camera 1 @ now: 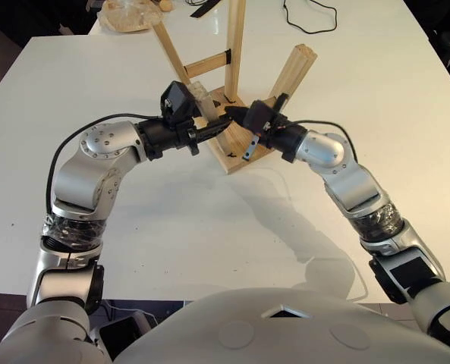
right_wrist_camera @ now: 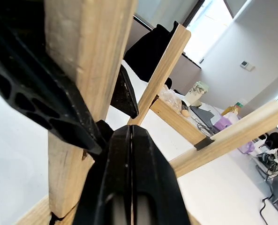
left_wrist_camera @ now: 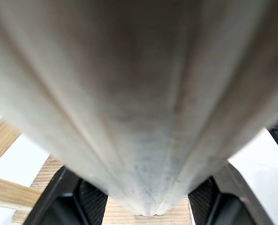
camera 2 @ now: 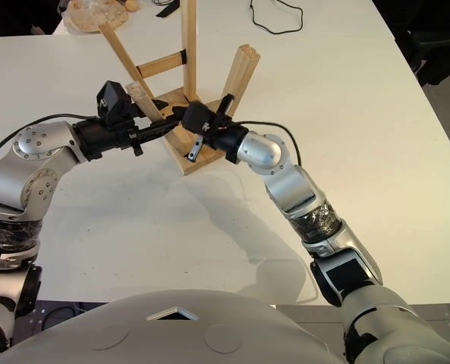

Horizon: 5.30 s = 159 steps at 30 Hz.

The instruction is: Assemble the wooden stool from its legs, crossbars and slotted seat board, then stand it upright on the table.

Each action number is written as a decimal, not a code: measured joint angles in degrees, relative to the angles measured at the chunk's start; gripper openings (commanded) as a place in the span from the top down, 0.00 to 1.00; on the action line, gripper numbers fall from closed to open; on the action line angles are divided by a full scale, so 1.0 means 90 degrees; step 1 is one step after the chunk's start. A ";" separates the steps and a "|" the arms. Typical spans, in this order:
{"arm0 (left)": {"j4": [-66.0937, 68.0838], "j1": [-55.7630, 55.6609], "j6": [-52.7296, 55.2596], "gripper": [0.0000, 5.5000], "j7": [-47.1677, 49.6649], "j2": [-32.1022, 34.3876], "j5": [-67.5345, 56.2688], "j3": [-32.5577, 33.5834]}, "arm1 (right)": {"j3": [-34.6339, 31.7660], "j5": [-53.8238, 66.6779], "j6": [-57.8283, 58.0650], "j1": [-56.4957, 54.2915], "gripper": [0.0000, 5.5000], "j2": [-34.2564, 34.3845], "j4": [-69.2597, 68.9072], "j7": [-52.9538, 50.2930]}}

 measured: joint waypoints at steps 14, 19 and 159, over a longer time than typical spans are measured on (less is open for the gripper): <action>0.0392 -0.0466 0.0235 0.63 -0.0422 0.0296 -0.0121 -0.0038 | -0.1873 0.1219 0.0393 -0.0852 1.00 0.0118 -0.0192 0.0524; 0.0254 -0.0116 0.0006 0.63 -0.0426 0.0291 -0.0165 0.0099 | -0.0648 0.0345 0.0156 0.0002 1.00 0.0138 0.0069 0.0719; 0.0723 0.4326 0.0239 1.00 0.1340 -0.0808 -0.2880 0.2046 | -0.2139 0.1920 -0.0474 -0.0518 1.00 0.0154 0.3084 0.2551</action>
